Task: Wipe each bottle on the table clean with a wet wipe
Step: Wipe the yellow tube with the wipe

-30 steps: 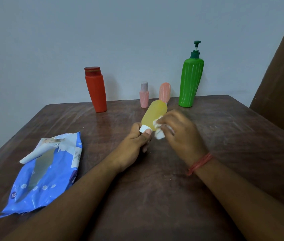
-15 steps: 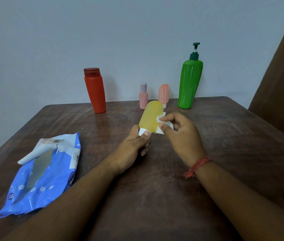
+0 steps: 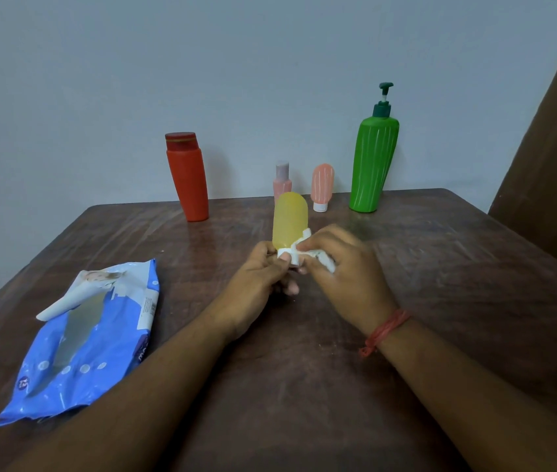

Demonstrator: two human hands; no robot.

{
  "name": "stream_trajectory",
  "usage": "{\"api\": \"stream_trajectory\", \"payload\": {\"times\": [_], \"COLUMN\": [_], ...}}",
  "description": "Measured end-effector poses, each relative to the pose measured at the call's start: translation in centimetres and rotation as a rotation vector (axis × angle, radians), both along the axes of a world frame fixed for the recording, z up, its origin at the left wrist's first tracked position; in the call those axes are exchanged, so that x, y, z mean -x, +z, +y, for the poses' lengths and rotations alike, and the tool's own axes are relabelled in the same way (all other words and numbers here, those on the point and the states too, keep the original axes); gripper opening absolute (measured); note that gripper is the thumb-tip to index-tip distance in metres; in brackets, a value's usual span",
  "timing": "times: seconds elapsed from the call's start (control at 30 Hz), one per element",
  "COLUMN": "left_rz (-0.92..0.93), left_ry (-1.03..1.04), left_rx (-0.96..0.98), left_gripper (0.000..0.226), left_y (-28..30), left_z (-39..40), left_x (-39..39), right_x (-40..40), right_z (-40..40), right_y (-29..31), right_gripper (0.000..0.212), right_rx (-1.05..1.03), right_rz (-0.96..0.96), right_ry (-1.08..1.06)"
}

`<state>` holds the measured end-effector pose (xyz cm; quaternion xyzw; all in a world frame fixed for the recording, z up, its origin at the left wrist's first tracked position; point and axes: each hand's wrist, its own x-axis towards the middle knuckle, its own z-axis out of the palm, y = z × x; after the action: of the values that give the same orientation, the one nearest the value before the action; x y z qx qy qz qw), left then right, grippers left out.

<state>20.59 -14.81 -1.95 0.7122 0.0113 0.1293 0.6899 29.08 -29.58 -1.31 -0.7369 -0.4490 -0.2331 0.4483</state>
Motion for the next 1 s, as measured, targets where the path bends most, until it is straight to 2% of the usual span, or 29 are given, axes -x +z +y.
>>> {"api": "stream_trajectory", "payload": {"times": [0.1,0.23,0.33,0.4,0.5,0.57,0.63,0.77,0.9,1.0], "left_rz": [-0.003,0.011,-0.003,0.002,0.011,0.027,0.038,0.04,0.025,0.005], "left_ry": [0.026,0.024,0.029,0.018,-0.006,-0.009,-0.009,0.013,0.078,0.099], "left_rx": [0.104,0.086,0.164,0.184,0.167,0.174,0.213,0.283,0.37,0.416], "left_gripper": [0.029,0.017,0.018,0.018,0.021,0.024,0.026,0.027,0.023,0.022], "left_y": [0.0,0.1,-0.1,0.0,0.0,0.0,0.2,0.3,0.2,0.4], "left_z": [0.2,0.1,0.5,0.6,0.4,0.5,0.5,0.3,0.4,0.3], "left_x": [-0.2,-0.4,-0.3,-0.3,-0.5,-0.5,-0.4,-0.5,-0.6,-0.6], "right_x": [0.3,0.3,1.1,1.1,0.7,0.8,0.8,0.8,1.1,1.0], "right_z": [0.3,0.4,0.7,0.8,0.7,0.7,0.6,0.7,1.2,1.3], "right_y": [-0.3,0.0,-0.2,-0.2,0.0,-0.2,-0.3,-0.1,-0.2,-0.2], "right_gripper": [0.016,0.013,0.009,0.007,0.007,0.006,0.007,0.01,0.016,0.02], "right_rx": [0.074,0.004,0.047,0.031,-0.053,-0.073,-0.101,-0.103,0.0,0.052], "right_rz": [-0.054,-0.02,0.01,0.073,0.274,0.398,0.443,0.312,0.096,0.003], "right_ry": [0.09,-0.033,0.019,0.011,-0.059,-0.002,0.07,0.091,0.084,0.051]}}
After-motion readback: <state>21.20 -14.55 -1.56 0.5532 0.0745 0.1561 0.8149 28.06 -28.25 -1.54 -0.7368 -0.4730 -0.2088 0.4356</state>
